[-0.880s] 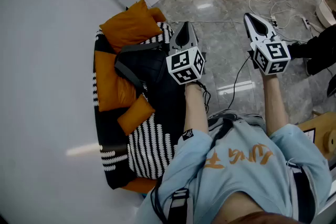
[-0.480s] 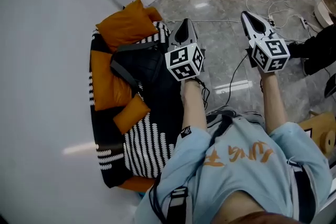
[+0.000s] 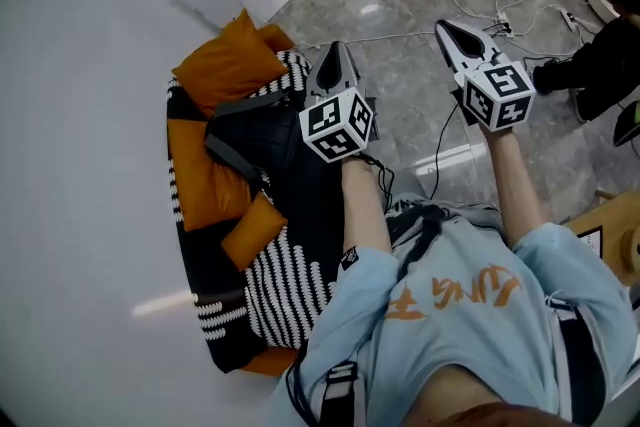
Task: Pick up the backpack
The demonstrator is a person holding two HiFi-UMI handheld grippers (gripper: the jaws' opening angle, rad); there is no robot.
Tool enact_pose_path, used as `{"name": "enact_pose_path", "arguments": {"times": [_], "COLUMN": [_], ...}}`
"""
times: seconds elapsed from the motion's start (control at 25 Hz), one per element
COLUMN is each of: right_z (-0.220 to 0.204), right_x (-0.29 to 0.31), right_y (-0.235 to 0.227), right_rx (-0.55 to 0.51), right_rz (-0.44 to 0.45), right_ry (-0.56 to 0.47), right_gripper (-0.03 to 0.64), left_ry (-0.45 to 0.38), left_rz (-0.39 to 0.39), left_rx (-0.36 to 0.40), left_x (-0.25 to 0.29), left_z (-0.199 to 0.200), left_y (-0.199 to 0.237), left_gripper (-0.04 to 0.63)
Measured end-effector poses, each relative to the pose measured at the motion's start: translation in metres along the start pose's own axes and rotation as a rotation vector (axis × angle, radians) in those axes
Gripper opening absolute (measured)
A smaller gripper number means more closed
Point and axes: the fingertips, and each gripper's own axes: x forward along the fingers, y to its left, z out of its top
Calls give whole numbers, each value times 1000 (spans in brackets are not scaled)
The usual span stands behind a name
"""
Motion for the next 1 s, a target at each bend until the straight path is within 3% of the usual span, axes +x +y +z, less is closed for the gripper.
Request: {"name": "enact_pose_path", "arguments": {"times": [0.32, 0.52, 0.8, 1.0], "right_z": [-16, -30, -54, -64], "right_x": [52, 114, 215, 310], "right_y": [-15, -32, -59, -41], "right_rx": [15, 28, 107, 91], "right_rz": [-17, -60, -152, -109], "right_ry": [18, 11, 71, 120], "right_gripper": [29, 29, 29, 29], "left_ry": [35, 60, 139, 163], "left_rz": [-32, -19, -66, 2], "left_rx": [-10, -57, -78, -132], "left_x": [47, 104, 189, 231], "left_z": [-23, -35, -51, -59], "left_y": [24, 78, 145, 232], "left_gripper": [23, 23, 23, 23]}}
